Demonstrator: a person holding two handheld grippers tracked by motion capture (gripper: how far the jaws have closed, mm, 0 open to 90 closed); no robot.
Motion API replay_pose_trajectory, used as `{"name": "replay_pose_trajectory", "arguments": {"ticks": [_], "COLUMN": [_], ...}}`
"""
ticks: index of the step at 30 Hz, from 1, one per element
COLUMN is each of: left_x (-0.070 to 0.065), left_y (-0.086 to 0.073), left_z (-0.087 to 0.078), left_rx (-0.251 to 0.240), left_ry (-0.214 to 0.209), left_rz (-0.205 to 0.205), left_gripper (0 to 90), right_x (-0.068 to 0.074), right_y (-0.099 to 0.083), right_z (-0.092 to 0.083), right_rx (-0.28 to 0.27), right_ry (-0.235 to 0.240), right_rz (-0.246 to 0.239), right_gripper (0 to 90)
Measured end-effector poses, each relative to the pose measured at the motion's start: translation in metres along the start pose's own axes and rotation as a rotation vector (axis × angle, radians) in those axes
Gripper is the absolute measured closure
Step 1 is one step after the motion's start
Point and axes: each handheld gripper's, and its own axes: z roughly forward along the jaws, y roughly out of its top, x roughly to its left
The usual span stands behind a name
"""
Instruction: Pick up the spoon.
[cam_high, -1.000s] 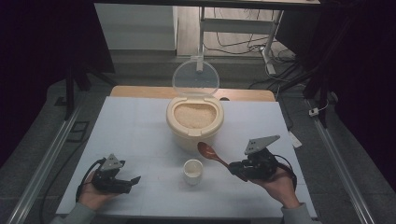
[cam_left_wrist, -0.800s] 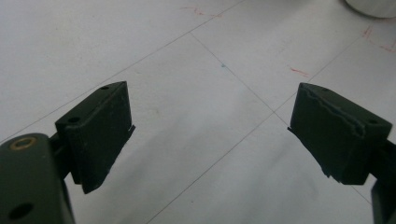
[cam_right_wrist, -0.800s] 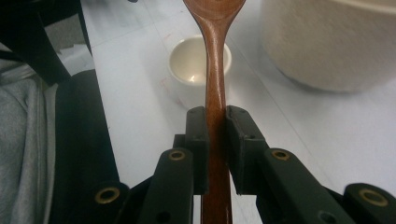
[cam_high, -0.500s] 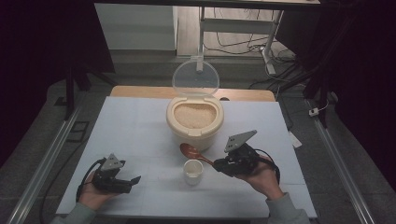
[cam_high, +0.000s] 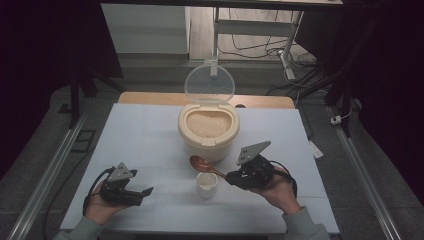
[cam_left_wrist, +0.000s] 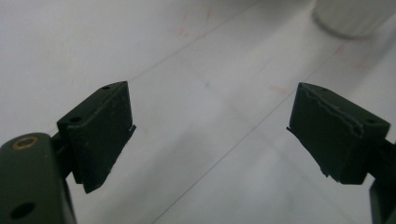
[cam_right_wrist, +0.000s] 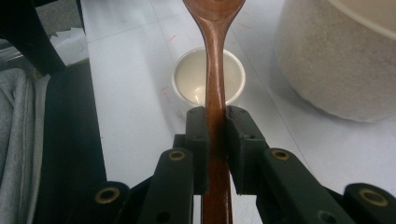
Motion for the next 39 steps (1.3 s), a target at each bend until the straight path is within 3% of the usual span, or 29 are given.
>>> {"name": "replay_pose_trajectory", "arguments": {"ticks": [8, 16, 20, 26, 39], "left_x": [-0.027, -0.057, -0.069, -0.084, -0.096], "left_y": [0.05, 0.099, 0.115, 0.129, 0.145], "left_z": [-0.023, -0.034, -0.028, -0.01, 0.018], "left_rx": [-0.074, -0.104, -0.073, 0.013, 0.144], "left_ry": [-0.059, -0.135, -0.17, -0.201, -0.265], "left_rz": [0.14, 0.282, 0.334, 0.404, 0.505], "left_gripper": [14.4, 15.0, 15.6, 17.8, 33.0], "right_x": [0.003, 0.008, 0.011, 0.014, 0.026], "right_y": [0.004, 0.008, 0.01, 0.013, 0.021], "right_z": [0.002, 0.008, 0.011, 0.019, 0.031], "right_rx": [0.002, 0.017, 0.021, 0.038, 0.075], "right_ry": [-0.004, 0.004, 0.012, 0.023, 0.033], "right_rz": [-0.019, -0.044, -0.058, -0.074, -0.135], "right_gripper": [79.8, 79.8, 79.8, 79.8, 79.8]}}
